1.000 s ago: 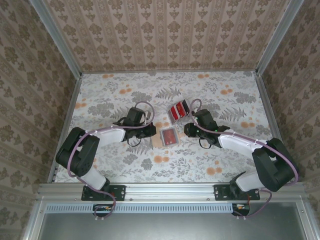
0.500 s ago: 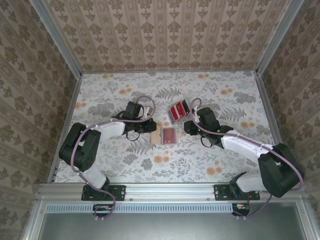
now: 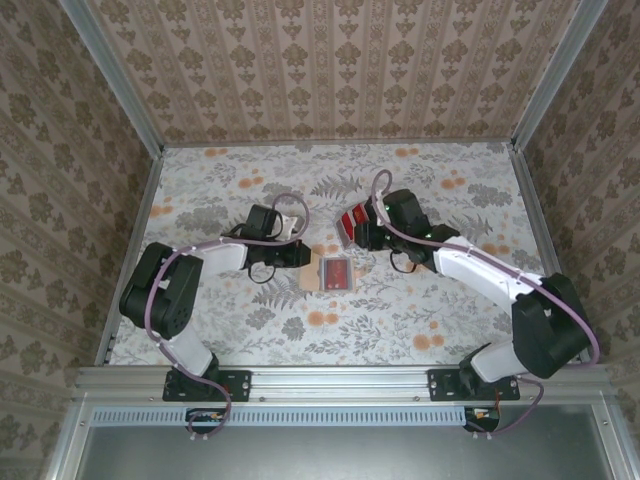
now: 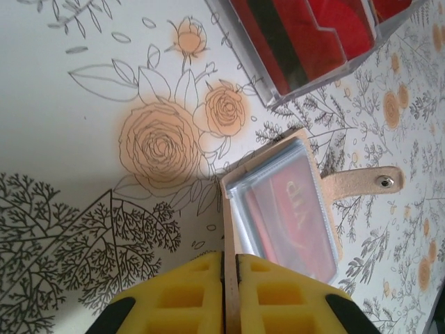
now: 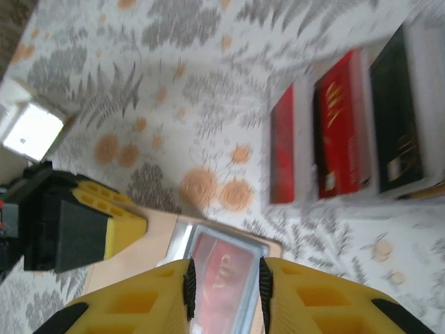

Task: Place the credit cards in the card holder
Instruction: Open the card holder at the center of the table, then flip over the card slot in the card holder.

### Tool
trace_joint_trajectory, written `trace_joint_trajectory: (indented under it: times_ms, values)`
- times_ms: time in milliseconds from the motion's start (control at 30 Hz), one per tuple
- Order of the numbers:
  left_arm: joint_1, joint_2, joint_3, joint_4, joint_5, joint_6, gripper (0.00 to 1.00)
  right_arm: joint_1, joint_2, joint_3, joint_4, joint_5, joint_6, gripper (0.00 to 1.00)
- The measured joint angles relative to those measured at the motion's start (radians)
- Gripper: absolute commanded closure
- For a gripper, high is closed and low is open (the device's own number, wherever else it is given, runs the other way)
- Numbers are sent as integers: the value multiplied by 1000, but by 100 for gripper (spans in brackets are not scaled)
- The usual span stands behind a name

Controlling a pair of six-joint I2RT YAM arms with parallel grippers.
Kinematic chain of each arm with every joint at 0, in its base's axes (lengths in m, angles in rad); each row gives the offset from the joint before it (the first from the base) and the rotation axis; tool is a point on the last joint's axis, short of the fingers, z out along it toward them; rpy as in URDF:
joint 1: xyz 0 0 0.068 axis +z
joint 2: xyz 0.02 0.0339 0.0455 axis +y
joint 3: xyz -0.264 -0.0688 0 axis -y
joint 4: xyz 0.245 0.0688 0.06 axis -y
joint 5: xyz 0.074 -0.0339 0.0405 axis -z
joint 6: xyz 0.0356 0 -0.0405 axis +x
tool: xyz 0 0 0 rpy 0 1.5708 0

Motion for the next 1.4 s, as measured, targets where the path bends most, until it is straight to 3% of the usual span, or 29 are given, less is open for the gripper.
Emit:
trace_joint_trajectory:
  times_ms: [300,533,833,1133,1400]
  values:
    - [8,49,-32,74,70,-9,89,41,68,25,-113,7,58,67]
    - [48,51,-60,94,77,-29,89,100,180,22,-92,-55,171,63]
    - [50,51,-64,108,85,-39,89,103,277,-13,-52,-86,252,61]
    - [53,51,-64,108,83,-39,89,106,293,5,-45,-99,269,62]
    - [53,51,-64,108,84,-39,89,119,226,11,-93,-21,261,61]
